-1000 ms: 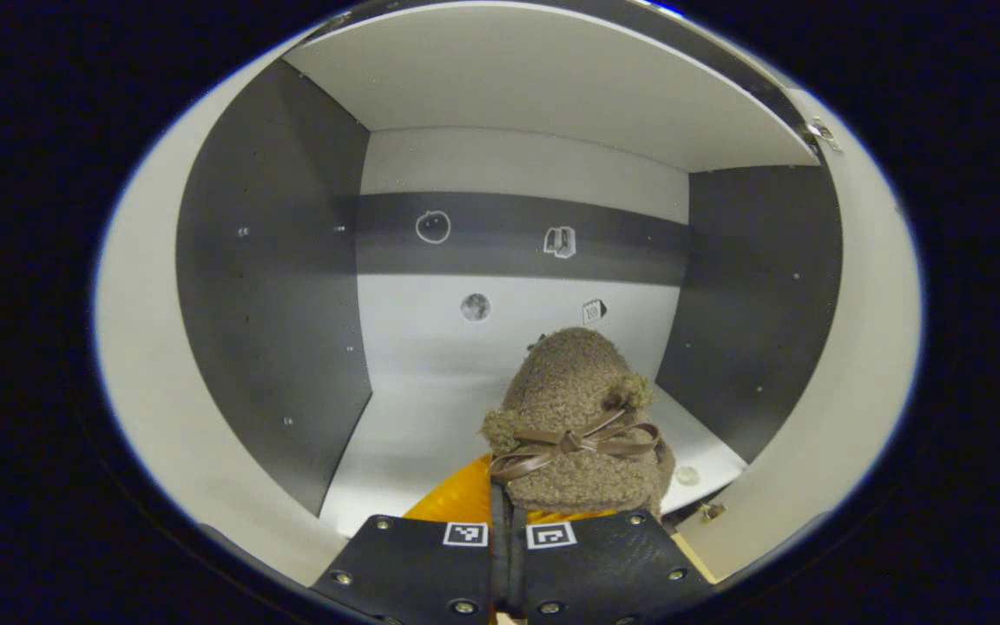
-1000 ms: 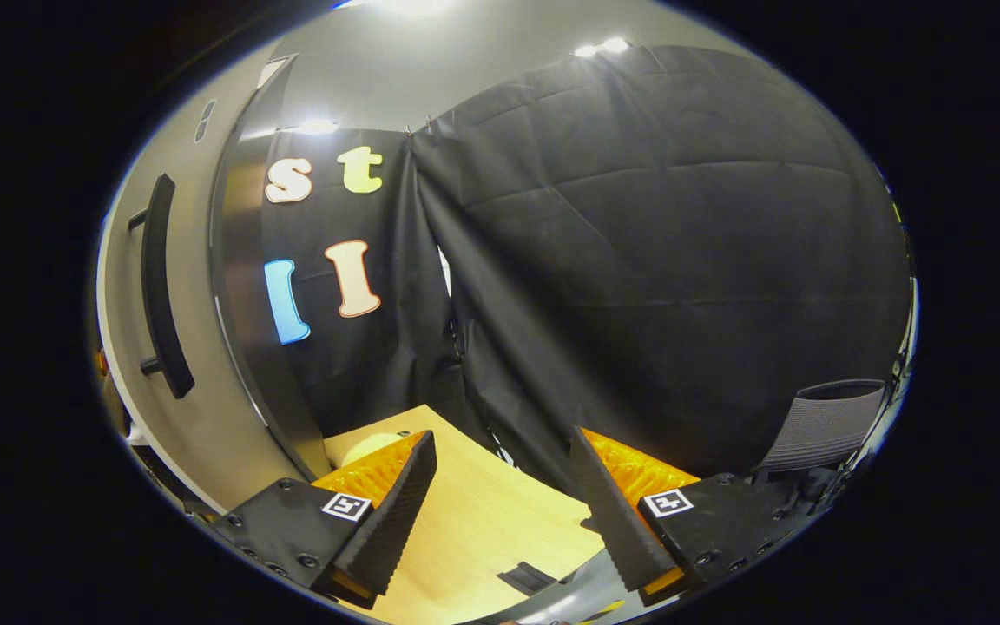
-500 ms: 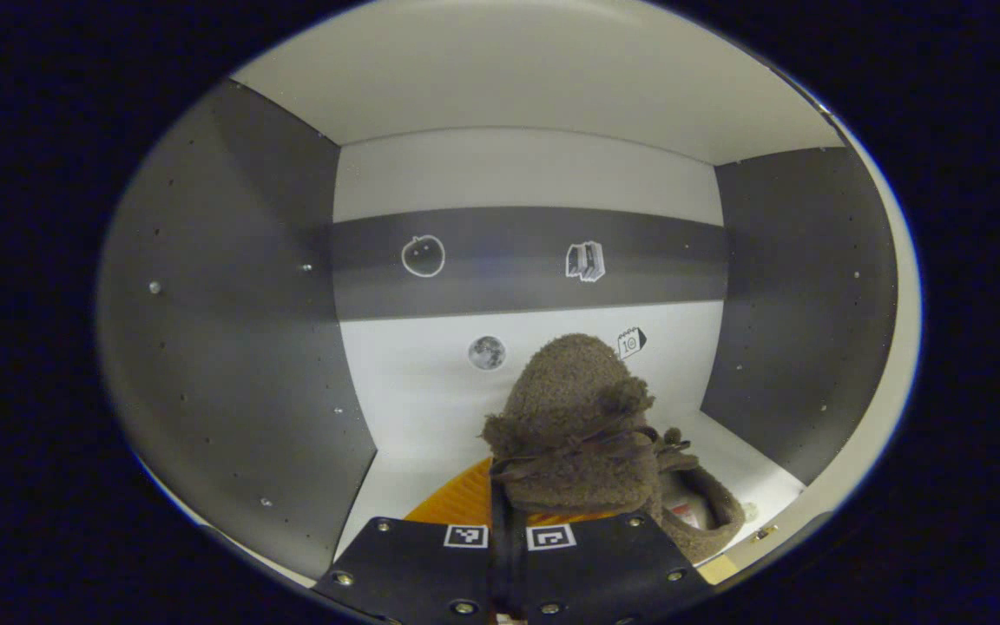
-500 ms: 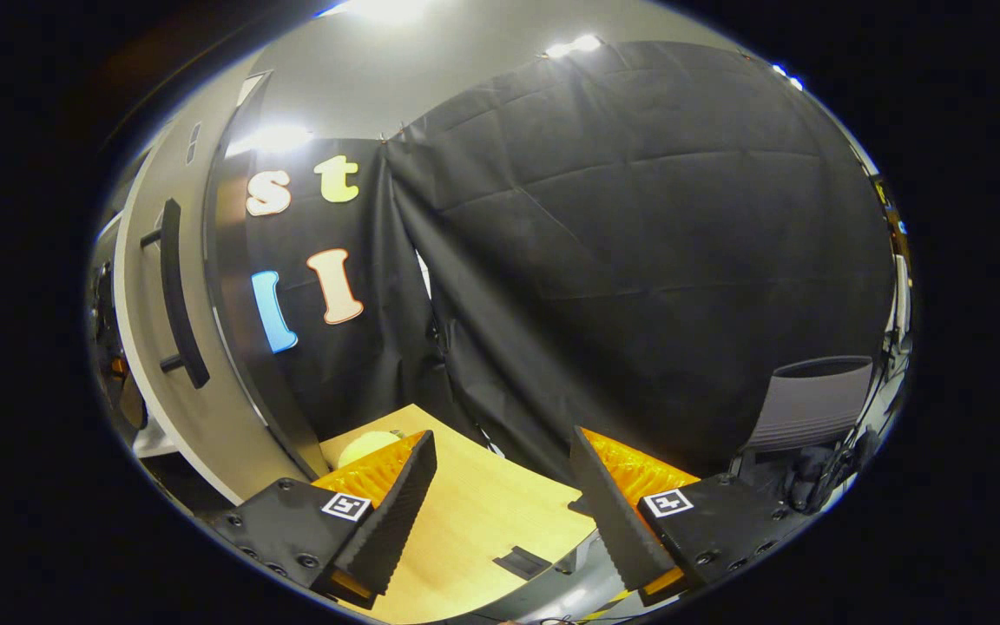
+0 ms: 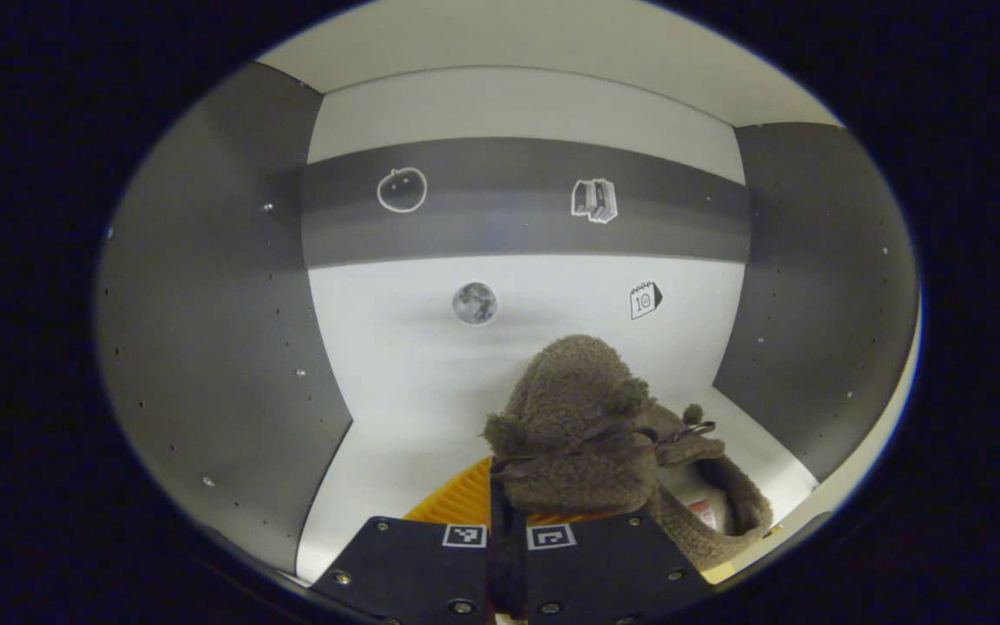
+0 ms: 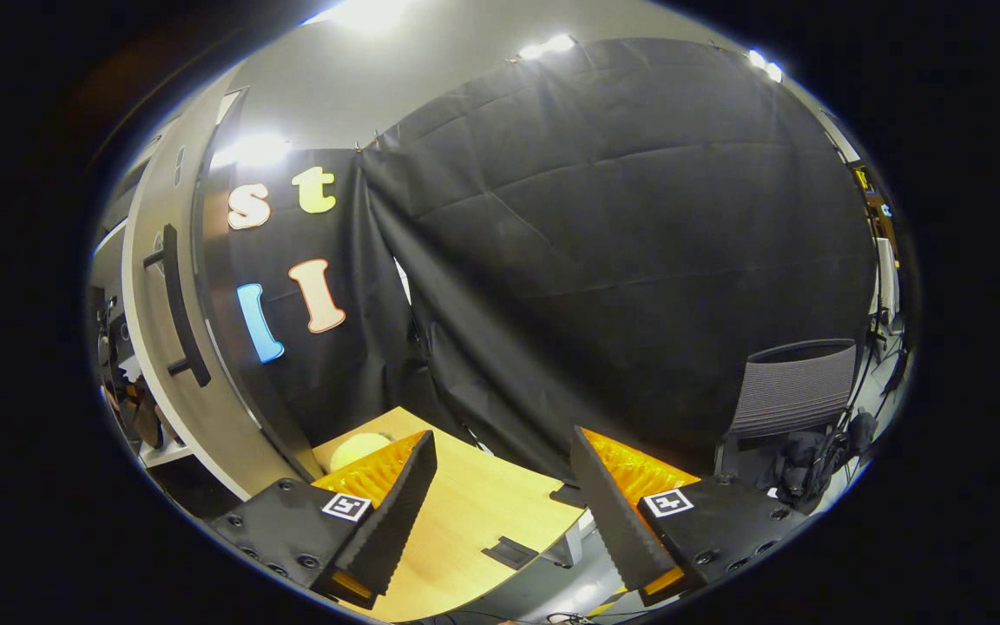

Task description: Grab one shoe with the right hand and put it into the shoe cabinet, grab the other shoe with the left hand and put it into the shoe cabinet; then close the right door with the right hand and the left door with the left hand.

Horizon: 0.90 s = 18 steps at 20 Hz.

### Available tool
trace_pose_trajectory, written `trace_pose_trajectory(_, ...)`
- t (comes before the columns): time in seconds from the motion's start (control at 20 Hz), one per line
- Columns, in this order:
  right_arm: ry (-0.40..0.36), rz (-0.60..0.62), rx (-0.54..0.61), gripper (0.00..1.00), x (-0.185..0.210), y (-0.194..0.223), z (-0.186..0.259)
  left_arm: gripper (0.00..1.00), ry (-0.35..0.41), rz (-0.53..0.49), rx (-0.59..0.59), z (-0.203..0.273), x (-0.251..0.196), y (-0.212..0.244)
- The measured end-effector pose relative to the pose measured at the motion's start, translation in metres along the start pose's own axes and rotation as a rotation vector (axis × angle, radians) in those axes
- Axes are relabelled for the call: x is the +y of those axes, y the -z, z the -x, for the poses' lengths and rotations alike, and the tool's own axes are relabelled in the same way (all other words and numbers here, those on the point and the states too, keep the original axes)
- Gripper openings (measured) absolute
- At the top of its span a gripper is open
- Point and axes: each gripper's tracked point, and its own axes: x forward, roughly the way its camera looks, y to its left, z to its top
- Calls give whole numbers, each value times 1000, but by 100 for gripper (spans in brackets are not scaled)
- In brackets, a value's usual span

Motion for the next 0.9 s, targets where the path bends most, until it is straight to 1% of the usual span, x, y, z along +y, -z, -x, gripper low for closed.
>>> trace_pose_trajectory(0.05,-1,-2,3,98,0,0,0,2,-15,-9,10,-2,1,3)
trace_pose_trajectory(0.15,1,5,4,98,0,2,-2,2,2,-27,29,-7,-3,7)
trace_pose_trajectory(0.2,2,15,7,98,-1,4,-2,11,3,-42,43,-10,-4,10)
trace_pose_trajectory(0.3,9,31,25,98,-3,11,-3,12,15,-54,57,-6,-8,13)
trace_pose_trajectory(0.35,6,30,39,98,-3,15,-4,33,11,-58,69,-7,-6,17)
trace_pose_trajectory(0.45,-8,25,66,98,-4,22,-6,73,-30,-94,76,1,4,19)
trace_pose_trajectory(0.5,-17,28,79,98,-2,25,-8,93,-25,-116,77,7,5,18)
trace_pose_trajectory(0.55,-28,35,87,98,1,26,-12,96,-17,-130,69,15,5,16)
trace_pose_trajectory(0.6,-41,44,86,98,6,26,-16,96,-9,-140,60,23,6,13)
trace_pose_trajectory(0.65,-55,55,81,98,10,23,-20,90,-4,-145,44,33,7,7)
trace_pose_trajectory(0.7,-70,67,76,98,15,20,-25,96,-5,-148,25,45,9,2)
trace_pose_trajectory(0.75,-86,77,68,98,20,17,-30,90,-6,-149,0,58,9,-4)
trace_pose_trajectory(0.9,-147,86,44,98,39,1,-44,89,9,-157,-85,103,2,-26)
